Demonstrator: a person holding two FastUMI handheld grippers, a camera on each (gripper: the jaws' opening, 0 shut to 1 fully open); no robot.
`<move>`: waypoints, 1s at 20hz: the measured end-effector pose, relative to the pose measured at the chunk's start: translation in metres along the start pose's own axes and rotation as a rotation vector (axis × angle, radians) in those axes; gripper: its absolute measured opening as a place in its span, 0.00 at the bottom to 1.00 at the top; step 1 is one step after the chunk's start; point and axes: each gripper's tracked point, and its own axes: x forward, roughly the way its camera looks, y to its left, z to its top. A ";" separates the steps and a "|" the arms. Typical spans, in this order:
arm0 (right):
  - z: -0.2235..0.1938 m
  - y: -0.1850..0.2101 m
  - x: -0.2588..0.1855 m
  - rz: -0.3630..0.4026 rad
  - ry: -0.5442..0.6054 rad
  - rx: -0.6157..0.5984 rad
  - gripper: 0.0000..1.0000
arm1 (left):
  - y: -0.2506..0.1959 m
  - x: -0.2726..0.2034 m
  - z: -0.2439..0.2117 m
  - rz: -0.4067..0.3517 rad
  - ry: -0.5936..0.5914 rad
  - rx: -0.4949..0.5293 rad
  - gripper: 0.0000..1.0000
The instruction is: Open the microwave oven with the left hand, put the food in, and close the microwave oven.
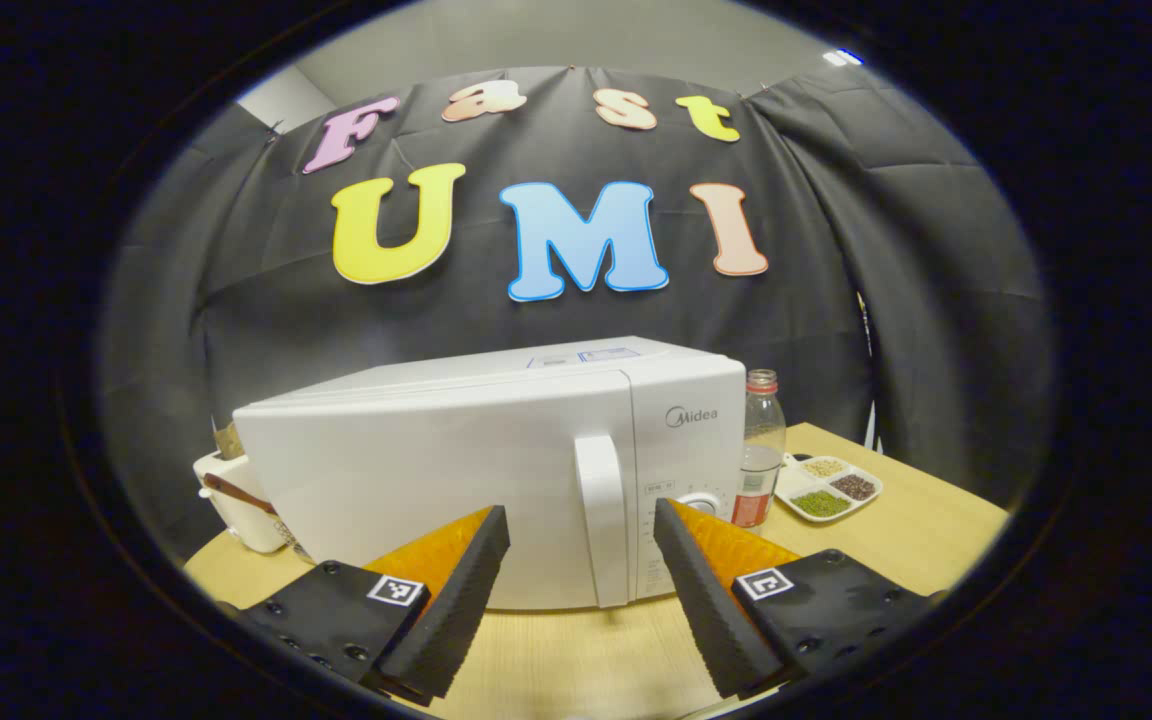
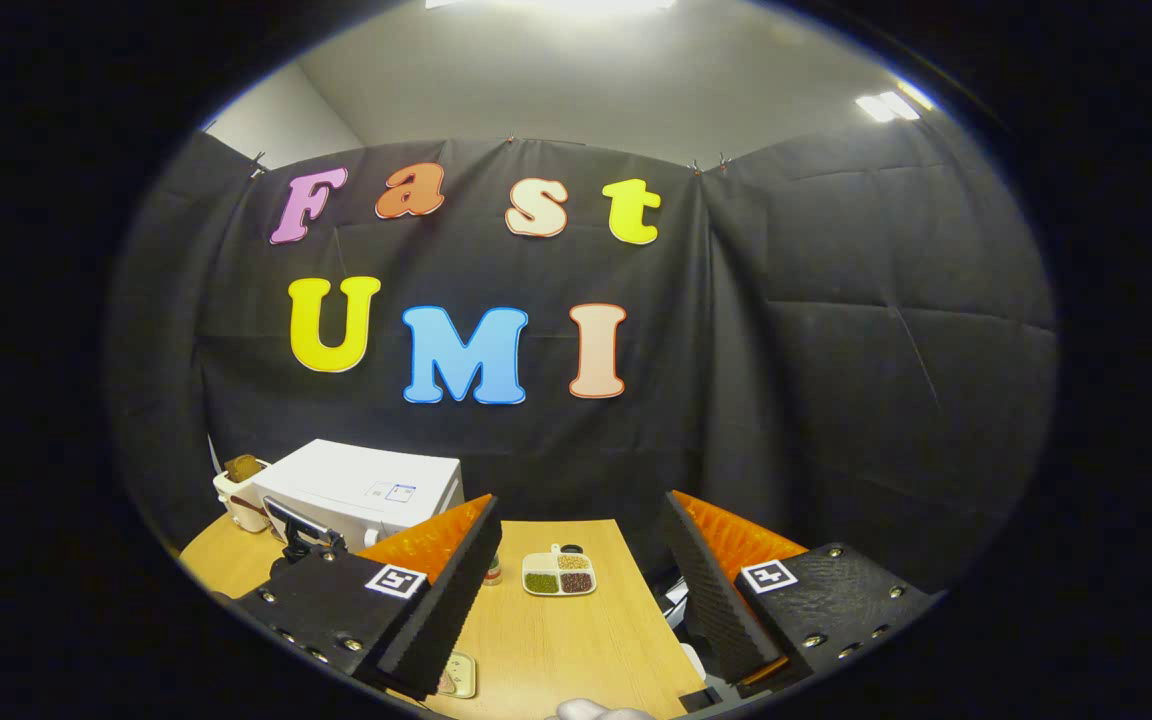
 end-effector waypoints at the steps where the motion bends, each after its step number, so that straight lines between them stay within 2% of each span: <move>1: -0.002 -0.002 0.001 -0.010 0.004 -0.011 0.98 | -0.002 0.004 -0.003 -0.004 0.001 -0.012 0.94; 2: -0.006 -0.004 0.001 -0.019 0.009 -0.022 0.98 | -0.004 0.008 -0.004 -0.007 0.002 -0.025 1.00; 3: -0.008 -0.006 0.002 -0.025 0.012 -0.026 0.98 | -0.005 0.012 -0.007 -0.009 0.005 -0.035 0.94; 4: -0.010 -0.008 0.002 -0.027 0.018 -0.022 0.98 | -0.006 0.015 -0.007 -0.007 0.009 -0.038 0.98; 9: -0.022 -0.015 0.007 -0.041 0.051 -0.005 0.99 | -0.008 0.025 -0.007 -0.007 0.008 -0.028 0.94; 13: -0.025 -0.018 0.010 -0.045 0.061 0.002 0.98 | -0.010 0.027 -0.010 -0.025 0.016 -0.026 0.73; 17: -0.026 -0.017 0.012 -0.040 0.066 -0.008 0.99 | -0.013 0.029 -0.014 -0.052 0.031 -0.053 0.38; 18: -0.028 -0.016 0.013 -0.038 0.066 -0.009 0.99 | -0.012 0.029 -0.013 -0.056 0.035 -0.062 0.32; 19: -0.028 -0.015 0.014 -0.035 0.067 -0.012 0.98 | -0.011 0.029 -0.015 -0.055 0.032 -0.082 0.35; 20: -0.030 -0.015 0.014 -0.034 0.070 -0.014 0.98 | -0.010 0.030 -0.017 -0.059 0.039 -0.093 0.30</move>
